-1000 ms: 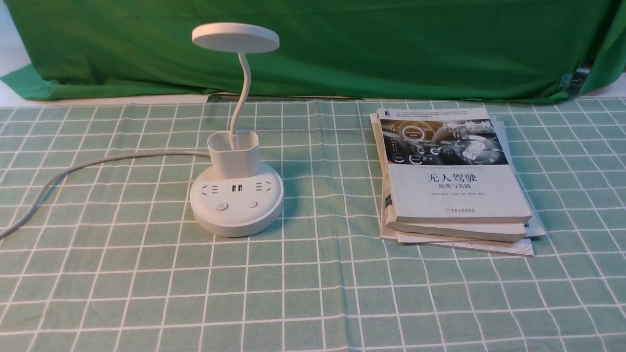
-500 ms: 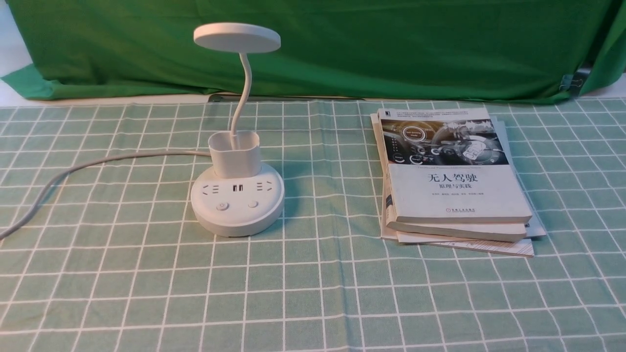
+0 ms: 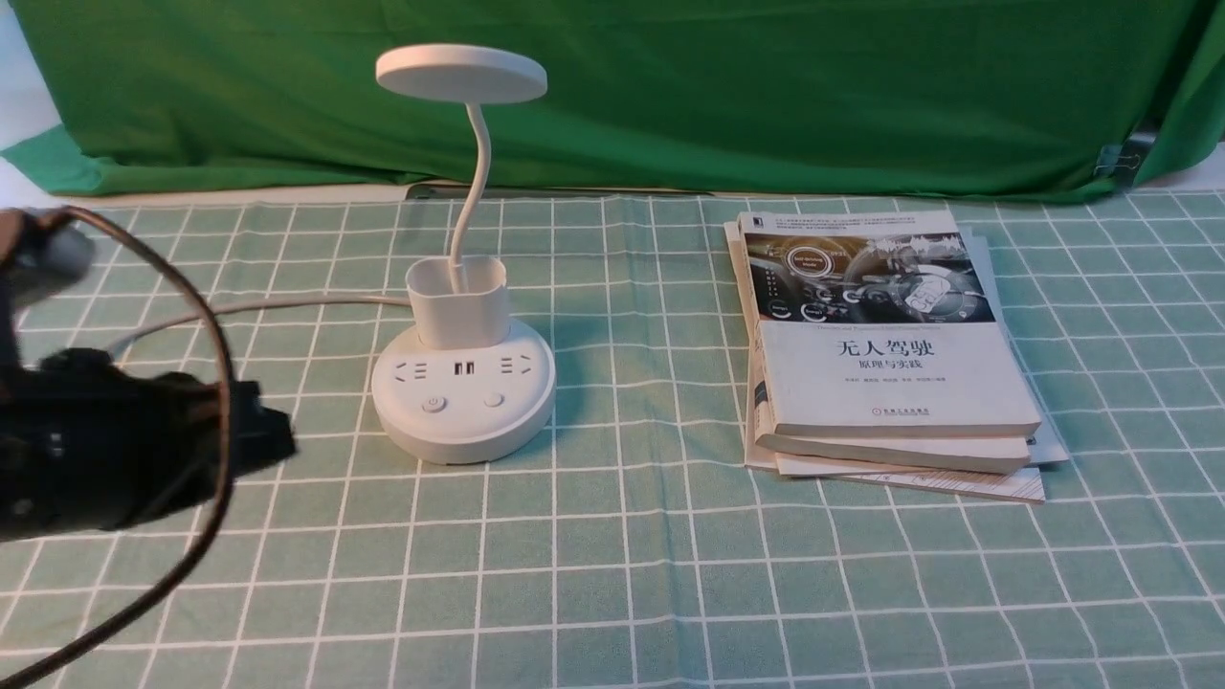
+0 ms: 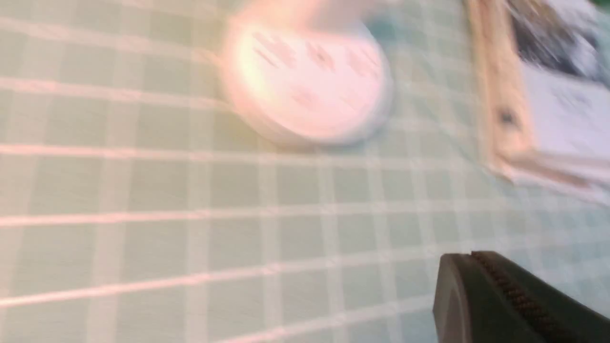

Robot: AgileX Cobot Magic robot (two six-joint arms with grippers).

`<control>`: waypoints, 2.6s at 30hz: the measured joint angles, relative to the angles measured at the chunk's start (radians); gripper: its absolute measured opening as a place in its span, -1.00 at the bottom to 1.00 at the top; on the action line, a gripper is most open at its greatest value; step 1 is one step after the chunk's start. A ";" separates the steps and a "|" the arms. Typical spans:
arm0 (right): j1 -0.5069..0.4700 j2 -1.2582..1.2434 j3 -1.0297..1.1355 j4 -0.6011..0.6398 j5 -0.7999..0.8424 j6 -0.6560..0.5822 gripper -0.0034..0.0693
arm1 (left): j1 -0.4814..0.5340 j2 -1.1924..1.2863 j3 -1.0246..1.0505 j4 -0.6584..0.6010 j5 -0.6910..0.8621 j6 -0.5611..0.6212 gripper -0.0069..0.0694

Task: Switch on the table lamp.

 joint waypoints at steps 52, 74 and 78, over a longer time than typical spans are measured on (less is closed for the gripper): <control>0.000 0.000 0.000 0.000 0.000 0.000 -0.24 | -0.387 0.885 -0.667 0.902 -0.210 -0.630 -0.82; 0.000 0.000 0.000 0.000 0.000 0.000 -0.24 | -0.387 0.463 -0.315 0.572 -0.077 -0.524 -0.82; 0.000 0.000 0.000 0.000 0.000 0.000 -0.24 | -0.387 0.212 -0.162 0.427 -0.110 -0.433 -0.82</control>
